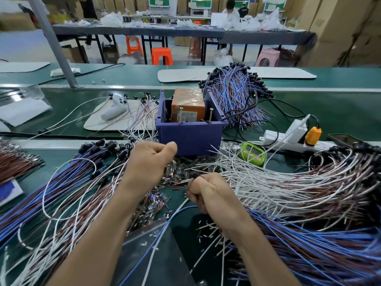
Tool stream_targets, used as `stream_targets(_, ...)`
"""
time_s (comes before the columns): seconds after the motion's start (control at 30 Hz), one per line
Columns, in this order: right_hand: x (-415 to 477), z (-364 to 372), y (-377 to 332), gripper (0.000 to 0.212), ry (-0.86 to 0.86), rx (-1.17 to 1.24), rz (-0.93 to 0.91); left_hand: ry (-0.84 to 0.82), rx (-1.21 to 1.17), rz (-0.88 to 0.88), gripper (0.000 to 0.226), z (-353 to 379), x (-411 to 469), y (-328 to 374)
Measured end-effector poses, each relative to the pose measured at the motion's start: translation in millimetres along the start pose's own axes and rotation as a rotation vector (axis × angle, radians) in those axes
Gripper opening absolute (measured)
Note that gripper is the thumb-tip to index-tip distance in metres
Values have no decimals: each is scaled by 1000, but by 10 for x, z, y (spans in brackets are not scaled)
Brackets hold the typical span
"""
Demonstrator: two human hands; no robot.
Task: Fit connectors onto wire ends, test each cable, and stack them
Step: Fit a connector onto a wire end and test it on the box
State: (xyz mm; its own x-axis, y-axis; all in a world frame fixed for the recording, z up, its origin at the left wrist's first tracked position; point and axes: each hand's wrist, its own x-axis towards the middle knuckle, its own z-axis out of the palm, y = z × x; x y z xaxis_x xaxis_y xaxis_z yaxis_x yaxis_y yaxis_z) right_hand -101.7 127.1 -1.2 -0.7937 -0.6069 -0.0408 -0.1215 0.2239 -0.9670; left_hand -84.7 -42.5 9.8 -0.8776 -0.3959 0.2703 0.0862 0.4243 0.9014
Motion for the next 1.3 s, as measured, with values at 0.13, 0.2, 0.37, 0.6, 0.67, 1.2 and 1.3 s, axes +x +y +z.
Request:
stream_targets(0.13, 23, 4, 11, 22, 7, -74, 21, 17, 211, -17, 60, 95, -2, -128)
stream_targets(0.2, 31, 13, 5, 22, -24, -111, 33, 10, 315, -76, 52, 195, -4, -140)
stream_targets(0.37, 27, 42, 16, 24, -69, -192, 23, -190, 75, -261, 9, 287, 27, -57)
stream_targets(0.6, 38, 35, 27, 25, -78, -195, 36, -52, -388, -360, 21, 332, 67, -16)
stream_targets(0.67, 43, 35, 27, 25, -88, -204, 33, 72, -347, -350, 17, 198, 89, -15)
stream_targets(1.2, 29, 17, 17, 28, -84, -191, 33, -69, 853, -293, 22, -435, 1047, -355)
stream_targets(1.3, 31, 18, 3, 26, -80, -195, 38, -78, 960, -262, 20, -392, 1107, -427)
